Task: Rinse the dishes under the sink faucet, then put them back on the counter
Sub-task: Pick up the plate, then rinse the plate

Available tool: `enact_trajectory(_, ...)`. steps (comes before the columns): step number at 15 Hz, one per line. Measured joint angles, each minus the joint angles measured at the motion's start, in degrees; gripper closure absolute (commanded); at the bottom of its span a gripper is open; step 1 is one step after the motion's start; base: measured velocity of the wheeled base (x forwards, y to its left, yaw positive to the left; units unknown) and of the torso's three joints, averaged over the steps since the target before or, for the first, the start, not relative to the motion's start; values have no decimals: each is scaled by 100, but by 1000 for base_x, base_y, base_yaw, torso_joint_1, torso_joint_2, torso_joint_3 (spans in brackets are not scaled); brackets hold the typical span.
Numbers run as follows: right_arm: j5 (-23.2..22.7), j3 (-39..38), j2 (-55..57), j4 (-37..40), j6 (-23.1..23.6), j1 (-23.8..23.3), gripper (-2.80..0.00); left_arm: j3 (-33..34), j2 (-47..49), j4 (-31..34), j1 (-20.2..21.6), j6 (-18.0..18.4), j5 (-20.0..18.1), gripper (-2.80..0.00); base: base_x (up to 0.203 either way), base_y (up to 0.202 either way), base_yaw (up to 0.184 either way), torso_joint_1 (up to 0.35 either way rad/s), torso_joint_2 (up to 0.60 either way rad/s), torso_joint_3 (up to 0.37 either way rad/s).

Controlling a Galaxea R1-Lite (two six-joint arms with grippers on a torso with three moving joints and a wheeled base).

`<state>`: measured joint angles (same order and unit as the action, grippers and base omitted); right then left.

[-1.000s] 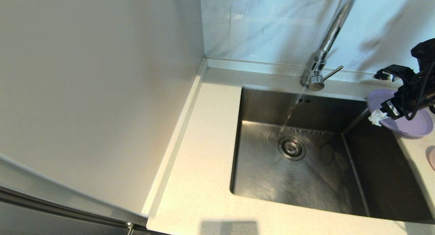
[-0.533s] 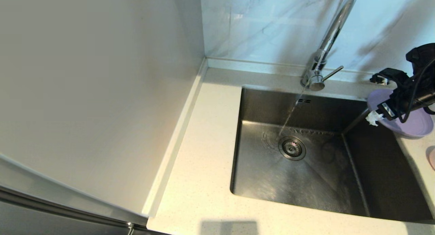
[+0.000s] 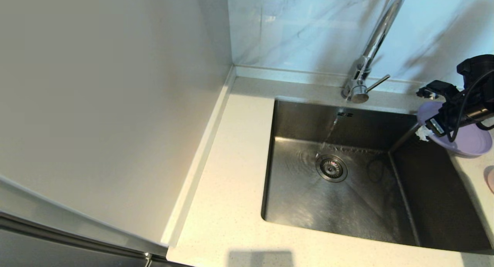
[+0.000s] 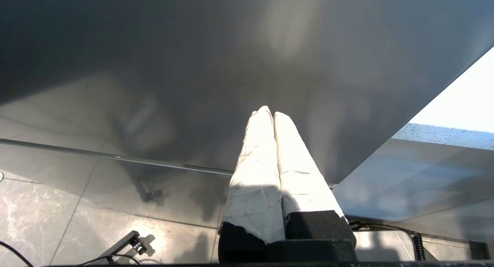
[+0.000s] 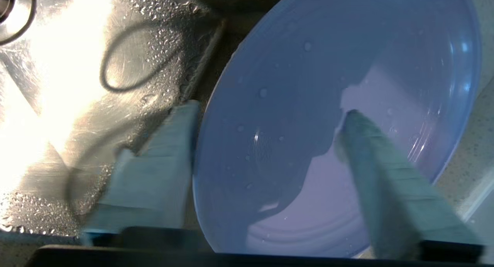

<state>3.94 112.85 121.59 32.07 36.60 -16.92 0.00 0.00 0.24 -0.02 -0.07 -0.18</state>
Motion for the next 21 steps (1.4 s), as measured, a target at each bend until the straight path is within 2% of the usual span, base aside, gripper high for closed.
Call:
enact_trajectory(9,-9,-83,-103,188,157,4,0,0,0,0,2,0,-2,0,0,0,0,0,0,0)
enact_trajectory(16,-115,-179,-611,249,152,11,0,0,0,2,2,0,2,0,0,0,0,0,0,0)
enact_trajectory(18,-259,-419,-961,249,251,37,0,0,0,2,0,0,0,0,0,0,0,0,0,0)
enact_trajectory(21,-805,-1061,-1737,389,584,44,0,0,0,0,2,2,0,0,0,0,0,0,0,0)
